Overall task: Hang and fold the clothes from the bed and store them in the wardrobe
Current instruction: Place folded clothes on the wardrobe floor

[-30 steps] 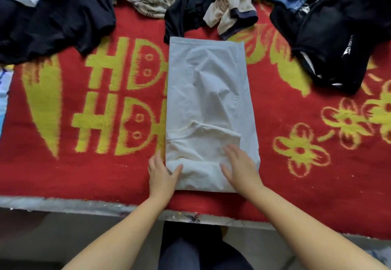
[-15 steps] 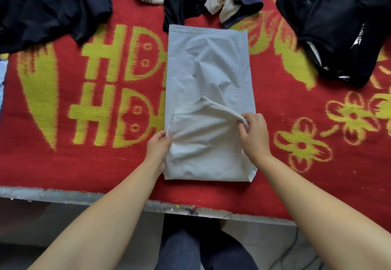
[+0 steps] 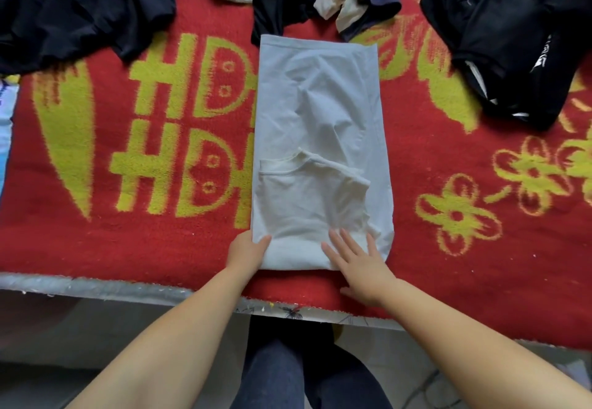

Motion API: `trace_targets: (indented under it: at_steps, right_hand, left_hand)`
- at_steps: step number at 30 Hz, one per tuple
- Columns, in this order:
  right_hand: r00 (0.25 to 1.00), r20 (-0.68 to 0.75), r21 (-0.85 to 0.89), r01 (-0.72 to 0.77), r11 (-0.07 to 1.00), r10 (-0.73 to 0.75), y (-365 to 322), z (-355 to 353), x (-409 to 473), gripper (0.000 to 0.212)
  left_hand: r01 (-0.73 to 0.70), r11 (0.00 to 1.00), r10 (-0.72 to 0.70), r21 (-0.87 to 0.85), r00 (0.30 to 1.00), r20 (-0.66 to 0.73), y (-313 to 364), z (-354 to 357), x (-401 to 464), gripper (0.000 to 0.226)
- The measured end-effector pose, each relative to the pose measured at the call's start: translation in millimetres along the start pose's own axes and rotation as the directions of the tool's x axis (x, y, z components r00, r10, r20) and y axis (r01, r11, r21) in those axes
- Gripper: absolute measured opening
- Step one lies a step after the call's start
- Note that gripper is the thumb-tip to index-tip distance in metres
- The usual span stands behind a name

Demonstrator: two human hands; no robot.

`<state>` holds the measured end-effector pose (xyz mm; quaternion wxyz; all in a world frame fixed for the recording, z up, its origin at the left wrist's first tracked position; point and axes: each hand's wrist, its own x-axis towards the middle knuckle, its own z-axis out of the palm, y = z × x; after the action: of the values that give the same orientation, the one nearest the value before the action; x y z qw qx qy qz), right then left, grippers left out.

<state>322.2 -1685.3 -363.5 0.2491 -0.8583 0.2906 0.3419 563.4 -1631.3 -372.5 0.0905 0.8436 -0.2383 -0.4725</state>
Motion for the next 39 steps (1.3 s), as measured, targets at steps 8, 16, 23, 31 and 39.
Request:
trace_targets:
  at_steps: [8, 16, 23, 31, 39]
  right_hand:
    - [0.984, -0.117, -0.018, -0.140, 0.990, 0.137, 0.8, -9.7, 0.1, 0.083]
    - [0.995, 0.034, 0.052, -0.097, 0.994, 0.096, 0.8, -39.6, 0.9, 0.072]
    - [0.909, 0.406, 0.310, -0.043, 0.950, -0.091, -16.5, -62.2, -41.4, 0.055]
    - [0.991, 0.055, 0.633, -0.131, 0.763, 0.125, 53.4, -125.7, -18.3, 0.028]
    - [0.804, -0.310, 0.471, -0.334, 0.816, 0.508, 59.4, -120.0, 35.8, 0.063]
  left_hand:
    - [-0.517, 0.364, 0.648, 0.775, 0.738, 0.187, -24.4, 22.5, -36.4, 0.098]
    - [-0.495, 0.254, 0.405, 0.831, 0.834, 0.374, 15.0, 13.7, -5.7, 0.078]
    - [-0.675, 0.421, -0.129, 0.606, 0.616, 0.777, 37.2, -22.6, -41.8, 0.035]
    - [-0.492, 0.717, -0.031, 0.493, 0.685, 0.728, 115.4, -103.4, 12.4, 0.013]
    - [-0.339, 0.582, 0.469, 0.739, 0.882, 0.035, 126.5, -66.5, 59.4, 0.055]
